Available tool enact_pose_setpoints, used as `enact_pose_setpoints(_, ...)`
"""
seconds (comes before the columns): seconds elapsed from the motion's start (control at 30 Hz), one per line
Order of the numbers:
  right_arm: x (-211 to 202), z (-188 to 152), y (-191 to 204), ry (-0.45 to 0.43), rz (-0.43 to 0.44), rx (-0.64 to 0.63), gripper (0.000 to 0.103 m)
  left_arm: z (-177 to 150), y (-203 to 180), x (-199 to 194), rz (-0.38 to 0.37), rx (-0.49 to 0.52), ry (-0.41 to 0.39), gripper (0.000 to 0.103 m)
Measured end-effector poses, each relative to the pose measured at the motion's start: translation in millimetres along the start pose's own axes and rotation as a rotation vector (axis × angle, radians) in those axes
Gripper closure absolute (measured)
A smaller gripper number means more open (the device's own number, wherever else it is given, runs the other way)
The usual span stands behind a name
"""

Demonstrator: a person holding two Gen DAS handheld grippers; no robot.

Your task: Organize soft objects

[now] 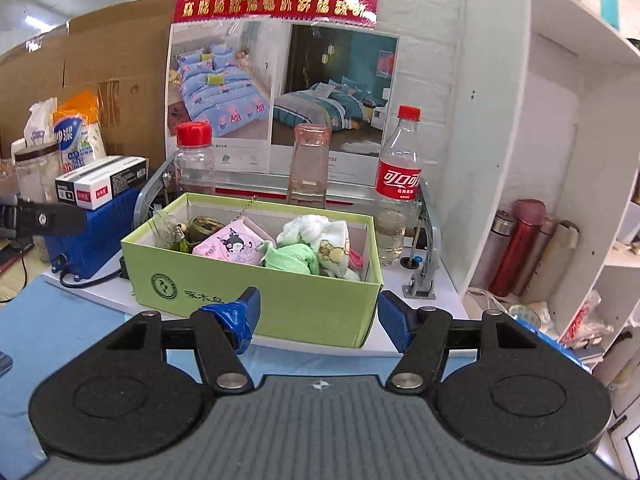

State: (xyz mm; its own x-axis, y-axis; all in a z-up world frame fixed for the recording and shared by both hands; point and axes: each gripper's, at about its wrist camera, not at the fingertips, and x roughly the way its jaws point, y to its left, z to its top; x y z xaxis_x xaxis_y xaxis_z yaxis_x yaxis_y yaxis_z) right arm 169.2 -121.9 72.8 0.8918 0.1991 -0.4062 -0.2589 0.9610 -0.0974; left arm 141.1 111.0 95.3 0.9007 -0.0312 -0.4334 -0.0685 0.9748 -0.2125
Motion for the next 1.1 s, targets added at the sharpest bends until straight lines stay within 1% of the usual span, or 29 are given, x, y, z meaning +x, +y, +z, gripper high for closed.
enact_pose_setpoints(0.13, -10.8, -6.6, 7.6, -0.034, -0.023, 0.027, 0.052, -11.0, 5.5, -11.0, 0.036, -0.028, -0.013, 0.033)
enact_pose_setpoints(0.23, -13.0, -12.7, 11.0, -0.05, -0.045, 0.061, 0.051, -19.8, 8.8, -15.4, 0.023, -0.061, -0.013, 0.033)
enact_pose_setpoints(0.33, -13.5, -18.8, 13.7, -0.042, -0.062, 0.078, 0.051, -29.4, 4.7, -16.8, 0.036, -0.029, 0.006, 0.033)
enact_pose_setpoints(0.47, -24.0, -28.3, 17.9, -0.062, -0.141, 0.083, 0.051, -42.3, -3.3, -21.4, 0.064, 0.021, 0.023, 0.033)
enact_pose_setpoints(0.8, -56.6, -49.5, 11.1, -0.121, -0.265, 0.141, 0.05, -62.2, -13.9, -32.3, 0.055, 0.054, 0.051, 0.033)
enact_pose_setpoints(0.9, -67.9, -54.0, 8.0, -0.147, -0.266, 0.165, 0.05, -67.1, -17.1, -37.1, 0.034, 0.056, 0.059, 0.033)
enact_pose_setpoints(1.1, -80.0, -60.8, 6.3, -0.151, -0.267, 0.169, 0.05, -72.9, -27.7, -47.4, 0.048, 0.095, 0.066, 0.033)
